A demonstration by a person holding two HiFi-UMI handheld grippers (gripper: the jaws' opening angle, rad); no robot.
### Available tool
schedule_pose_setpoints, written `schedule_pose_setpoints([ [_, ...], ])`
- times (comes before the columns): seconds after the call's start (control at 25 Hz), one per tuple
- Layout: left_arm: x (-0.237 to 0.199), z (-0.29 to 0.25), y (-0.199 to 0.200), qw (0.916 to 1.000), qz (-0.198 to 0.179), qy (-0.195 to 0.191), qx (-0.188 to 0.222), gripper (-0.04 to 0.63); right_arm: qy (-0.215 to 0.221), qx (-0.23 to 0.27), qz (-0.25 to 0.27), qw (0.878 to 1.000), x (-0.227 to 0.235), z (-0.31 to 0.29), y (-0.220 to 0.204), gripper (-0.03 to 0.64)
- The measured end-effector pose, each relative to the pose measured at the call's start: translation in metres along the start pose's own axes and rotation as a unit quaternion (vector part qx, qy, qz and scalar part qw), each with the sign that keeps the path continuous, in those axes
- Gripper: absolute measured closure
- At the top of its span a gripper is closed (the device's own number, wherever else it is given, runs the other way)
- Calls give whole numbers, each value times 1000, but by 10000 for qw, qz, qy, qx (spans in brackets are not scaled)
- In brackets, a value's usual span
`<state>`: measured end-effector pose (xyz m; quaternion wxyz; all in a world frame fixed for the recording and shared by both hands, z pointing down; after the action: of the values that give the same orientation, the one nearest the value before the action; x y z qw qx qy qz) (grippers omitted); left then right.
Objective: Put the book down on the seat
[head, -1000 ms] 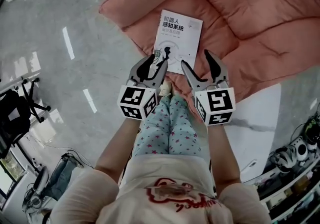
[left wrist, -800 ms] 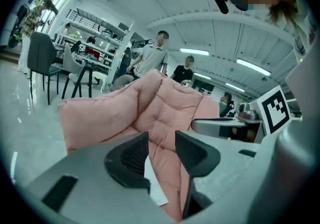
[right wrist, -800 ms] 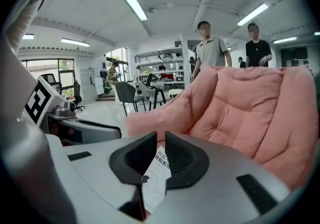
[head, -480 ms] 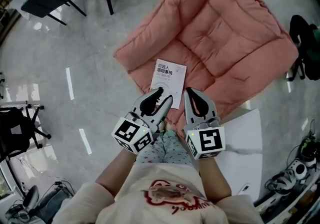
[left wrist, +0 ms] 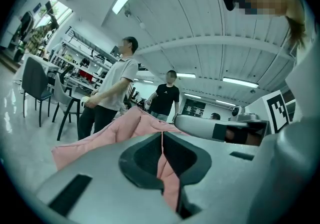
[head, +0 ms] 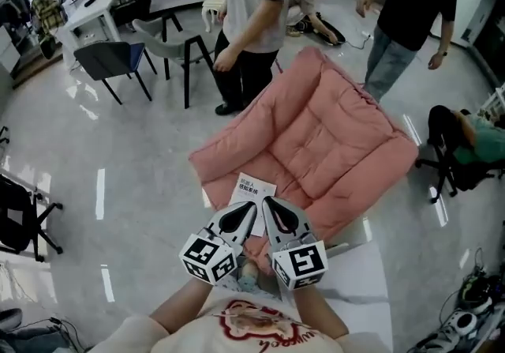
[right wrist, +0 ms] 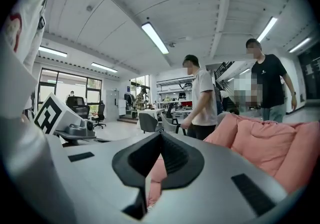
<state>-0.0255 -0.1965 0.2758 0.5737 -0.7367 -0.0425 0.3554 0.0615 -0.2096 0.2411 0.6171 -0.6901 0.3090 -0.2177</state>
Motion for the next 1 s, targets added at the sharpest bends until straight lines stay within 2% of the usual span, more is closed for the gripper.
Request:
schedule_pose_setpoints([
  [0.16,19,17,4,9999,-29,-86,62,592,35,-9,-83,10000,-13,18,3,615],
  [0.52,42,65,7,9990,-277,-247,260,592,-81,133,127,9998,-52,53,17,617],
  [0.68,55,119,-7,9991,-263,-217,236,592,-145,136,85,9998,-99,82,16,615],
  [0.84,68,189,-26,9991,-181,-255,272,592,-34,125,-70,9999,-166,114,10,615],
  [1.0,80,256,-53,9997,-140,-194,99,592,-75,90,-228,9997,-228,151,4,616],
])
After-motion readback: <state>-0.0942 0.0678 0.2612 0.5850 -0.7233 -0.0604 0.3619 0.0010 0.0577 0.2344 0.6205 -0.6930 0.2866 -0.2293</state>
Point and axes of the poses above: the fingertips, and each gripper's own axes: z backward along the fingers, x to its right, y out of its top, the point moved 5 cm from there along z, backward along the fingers, and after that the axes turned 7 degrees about z, right-handed, at the moved point
